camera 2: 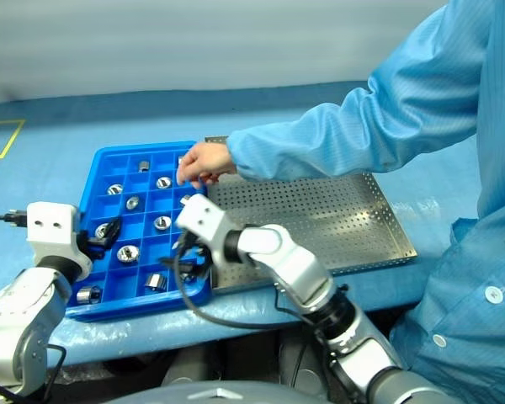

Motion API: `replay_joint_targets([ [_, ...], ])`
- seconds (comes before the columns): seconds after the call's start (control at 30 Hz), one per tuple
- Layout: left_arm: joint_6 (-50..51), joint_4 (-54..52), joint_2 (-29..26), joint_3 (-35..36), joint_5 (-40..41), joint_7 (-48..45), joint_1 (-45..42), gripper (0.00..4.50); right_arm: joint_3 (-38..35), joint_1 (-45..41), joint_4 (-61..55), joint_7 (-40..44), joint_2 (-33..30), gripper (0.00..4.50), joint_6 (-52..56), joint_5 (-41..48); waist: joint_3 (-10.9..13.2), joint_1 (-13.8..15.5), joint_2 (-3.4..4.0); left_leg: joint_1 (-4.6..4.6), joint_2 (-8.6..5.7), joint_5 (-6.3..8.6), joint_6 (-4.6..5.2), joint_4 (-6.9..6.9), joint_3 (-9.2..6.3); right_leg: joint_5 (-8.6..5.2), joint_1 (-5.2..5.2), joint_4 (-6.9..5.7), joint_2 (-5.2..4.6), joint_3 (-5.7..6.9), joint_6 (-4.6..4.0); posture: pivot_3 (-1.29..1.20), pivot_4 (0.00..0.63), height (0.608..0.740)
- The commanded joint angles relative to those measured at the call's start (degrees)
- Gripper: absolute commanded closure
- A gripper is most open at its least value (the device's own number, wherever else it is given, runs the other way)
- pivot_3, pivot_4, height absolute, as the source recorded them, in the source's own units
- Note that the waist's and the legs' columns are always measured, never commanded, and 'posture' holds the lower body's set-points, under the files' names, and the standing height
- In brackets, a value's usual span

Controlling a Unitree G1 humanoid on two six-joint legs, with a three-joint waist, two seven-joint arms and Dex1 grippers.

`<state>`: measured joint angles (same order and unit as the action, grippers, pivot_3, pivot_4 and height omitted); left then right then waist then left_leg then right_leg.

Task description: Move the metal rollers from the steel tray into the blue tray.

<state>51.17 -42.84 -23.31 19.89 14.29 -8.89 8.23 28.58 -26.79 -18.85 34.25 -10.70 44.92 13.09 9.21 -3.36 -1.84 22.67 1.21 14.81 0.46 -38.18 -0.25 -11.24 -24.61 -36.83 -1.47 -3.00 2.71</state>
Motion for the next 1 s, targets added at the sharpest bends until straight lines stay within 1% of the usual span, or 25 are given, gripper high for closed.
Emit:
replay_joint_targets([
  [0.03,-1.35,-1.25,-1.01,-0.89,0.17,-1.54,-0.17,1.02,-4.12,3.63,-8.27,-0.12,-5.34,0.17,2.88,0.79,0.00,-0.02,0.00,0.00,-0.01,0.00,0.00,0.01,0.00,-0.01,0.00,0.01,0.00,0.00,-0.01,-0.05,0.150,0.740],
  [0.17,-1.78,0.40,-0.86,-1.05,-0.12,-1.79,-0.96,1.02,-7.01,7.14,-11.88,-2.25,-10.99,0.17,5.06,-0.49,0.01,-0.54,0.01,-0.03,-0.04,0.01,0.00,0.07,0.07,-0.03,-0.04,0.00,0.05,-0.01,-0.03,-0.08,0.150,0.740],
  [0.3,-2.20,2.00,-1.16,-1.93,-0.15,-2.38,-2.51,1.02,-10.35,10.01,-12.11,-5.38,-13.29,0.17,7.06,-1.30,0.00,-0.80,0.01,-0.09,-0.01,-0.01,-0.01,0.05,0.09,-0.18,-0.01,-0.05,0.17,0.00,0.15,-0.13,0.150,0.740],
  [0.57,-3.02,3.95,-1.27,-3.64,-0.22,-3.25,-4.25,1.02,-10.69,11.31,-10.75,-9.19,-12.51,0.17,7.31,-2.47,0.00,-1.90,-0.01,-0.07,-0.03,0.00,0.00,0.01,0.18,-0.14,-0.02,-0.01,0.14,-0.15,0.20,-0.14,0.150,0.740],
  [0.77,-3.84,4.67,-1.13,-5.62,-0.01,-4.50,-4.92,1.02,-13.00,10.99,-9.75,-10.73,-12.34,0.17,7.22,-2.75,0.00,-2.16,-0.01,-0.07,-0.03,0.00,0.00,0.00,0.18,-0.12,-0.02,-0.01,0.13,-0.16,0.20,-0.16,0.150,0.740],
  [0.93,-6.21,6.29,1.12,-10.30,2.08,-7.28,-6.37,1.02,-16.10,10.77,-7.62,-13.41,-12.03,0.17,4.41,-4.45,0.00,-2.30,-0.01,-0.07,-0.05,0.00,0.00,-0.01,0.20,-0.13,0.00,-0.01,0.13,-0.17,0.22,-0.18,0.150,0.740],
  [1.0,-7.30,7.28,1.39,-13.28,2.37,-9.04,-7.40,1.02,-17.24,10.56,-6.38,-14.03,-11.80,0.17,3.53,-4.78,-0.01,-2.50,-0.02,-0.06,-0.07,0.00,0.00,-0.01,0.28,-0.11,0.00,0.00,0.12,-0.19,0.22,-0.19,0.150,0.740],
])
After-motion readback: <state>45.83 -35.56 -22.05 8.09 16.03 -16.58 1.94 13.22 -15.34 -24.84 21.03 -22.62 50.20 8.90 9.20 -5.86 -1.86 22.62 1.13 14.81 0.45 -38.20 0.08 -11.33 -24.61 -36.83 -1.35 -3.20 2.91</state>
